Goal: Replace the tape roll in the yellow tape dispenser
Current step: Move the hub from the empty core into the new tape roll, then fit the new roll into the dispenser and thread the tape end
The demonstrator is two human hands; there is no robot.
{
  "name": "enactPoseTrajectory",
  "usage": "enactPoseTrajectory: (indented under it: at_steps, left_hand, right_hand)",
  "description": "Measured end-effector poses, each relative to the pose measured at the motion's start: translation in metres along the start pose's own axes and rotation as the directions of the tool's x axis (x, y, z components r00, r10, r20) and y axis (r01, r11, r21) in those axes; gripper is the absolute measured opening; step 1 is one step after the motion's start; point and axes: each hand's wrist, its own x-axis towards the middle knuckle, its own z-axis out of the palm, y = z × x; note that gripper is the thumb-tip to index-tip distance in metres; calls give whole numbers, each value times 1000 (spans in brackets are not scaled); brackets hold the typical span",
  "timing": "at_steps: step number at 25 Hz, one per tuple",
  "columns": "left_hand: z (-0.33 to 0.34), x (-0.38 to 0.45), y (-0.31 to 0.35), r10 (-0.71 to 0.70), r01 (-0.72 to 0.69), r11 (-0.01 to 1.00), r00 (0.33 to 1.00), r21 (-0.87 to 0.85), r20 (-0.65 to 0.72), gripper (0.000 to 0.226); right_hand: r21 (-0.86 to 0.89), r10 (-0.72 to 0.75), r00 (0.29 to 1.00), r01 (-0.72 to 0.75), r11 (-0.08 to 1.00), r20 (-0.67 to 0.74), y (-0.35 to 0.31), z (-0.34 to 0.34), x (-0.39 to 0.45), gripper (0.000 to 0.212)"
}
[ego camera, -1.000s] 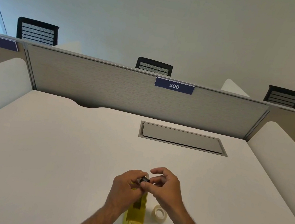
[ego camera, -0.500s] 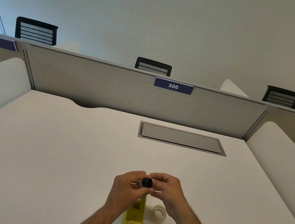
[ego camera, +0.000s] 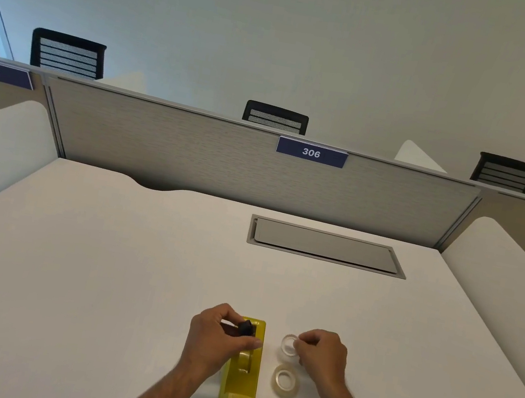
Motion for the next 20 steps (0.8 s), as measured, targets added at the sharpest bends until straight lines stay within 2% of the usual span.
enactPoseTrajectory:
  at_steps: [2,7,11,16,18,20]
  left_hand:
    - [1,0,1,-10,9,999,1000,40,25,44]
    - [1,1,0,-20,15,995,998,97,54,47]
    - [0,0,2,-13,4,991,998,136,67,47]
    - [1,-1,4,1,-18,982,996,186,92,47]
    - [2,-2,5,2,-22,979,995,203,99,47]
    - [1,-2,5,-1,-19,980,995,199,102,48]
  right_hand:
    - [-75,39,999,-39,996,-4,6,0,2,15]
    - [-39,85,996,-85,996,-4,12,1,5,9]
    - [-73,25,998,-29,997,-55,10,0,-2,25]
    - [-376,-33,989,86,923,145,8,13,-20,61]
    - [-452,-26,983,109,886,184,8,18,-24,63]
    - [-454,-29,980,118,883,198,10,19,-26,57]
